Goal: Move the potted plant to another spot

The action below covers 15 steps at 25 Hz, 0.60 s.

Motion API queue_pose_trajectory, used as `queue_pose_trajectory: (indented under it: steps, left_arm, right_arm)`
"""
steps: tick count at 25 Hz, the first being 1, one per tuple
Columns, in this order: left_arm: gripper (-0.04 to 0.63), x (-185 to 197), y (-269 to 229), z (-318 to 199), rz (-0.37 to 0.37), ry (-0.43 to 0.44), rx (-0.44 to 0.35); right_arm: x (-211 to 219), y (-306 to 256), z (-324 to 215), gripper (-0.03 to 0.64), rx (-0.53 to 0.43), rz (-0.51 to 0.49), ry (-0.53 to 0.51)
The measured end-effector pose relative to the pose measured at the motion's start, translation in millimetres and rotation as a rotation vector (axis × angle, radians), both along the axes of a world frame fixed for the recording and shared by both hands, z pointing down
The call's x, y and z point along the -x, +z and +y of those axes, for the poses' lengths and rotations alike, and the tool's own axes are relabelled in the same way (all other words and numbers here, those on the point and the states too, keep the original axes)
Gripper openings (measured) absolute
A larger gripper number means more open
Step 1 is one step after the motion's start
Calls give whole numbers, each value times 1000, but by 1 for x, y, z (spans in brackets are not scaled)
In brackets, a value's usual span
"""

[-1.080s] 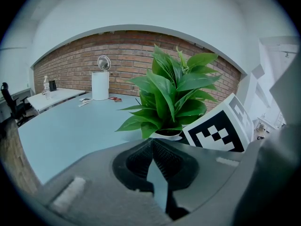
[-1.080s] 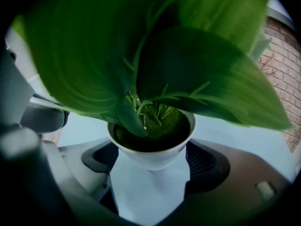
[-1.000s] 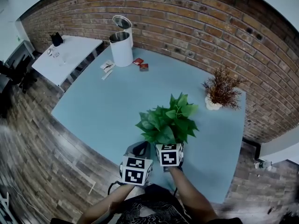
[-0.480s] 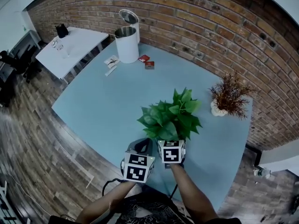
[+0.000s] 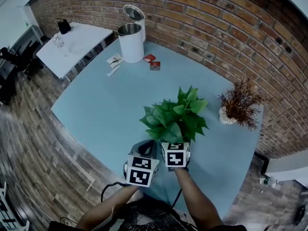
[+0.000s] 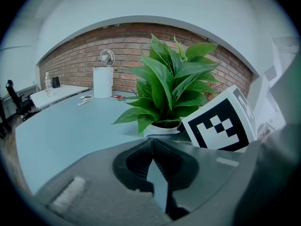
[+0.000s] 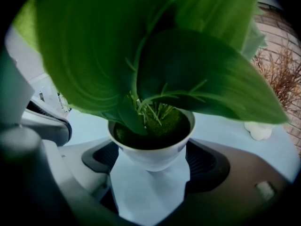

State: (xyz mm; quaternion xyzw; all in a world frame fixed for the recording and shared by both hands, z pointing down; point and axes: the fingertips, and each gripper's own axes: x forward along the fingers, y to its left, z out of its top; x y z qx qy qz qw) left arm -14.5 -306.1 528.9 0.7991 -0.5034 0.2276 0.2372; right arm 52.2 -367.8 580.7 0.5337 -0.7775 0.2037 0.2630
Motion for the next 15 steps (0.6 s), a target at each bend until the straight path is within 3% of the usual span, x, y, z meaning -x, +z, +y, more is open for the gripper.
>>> queue_pose_trajectory:
  steps: [15]
  left_arm:
    - [-2, -2, 6, -24, -5, -37, 13]
  right_arm:
    - [9, -1, -24, 442, -30, -57, -39]
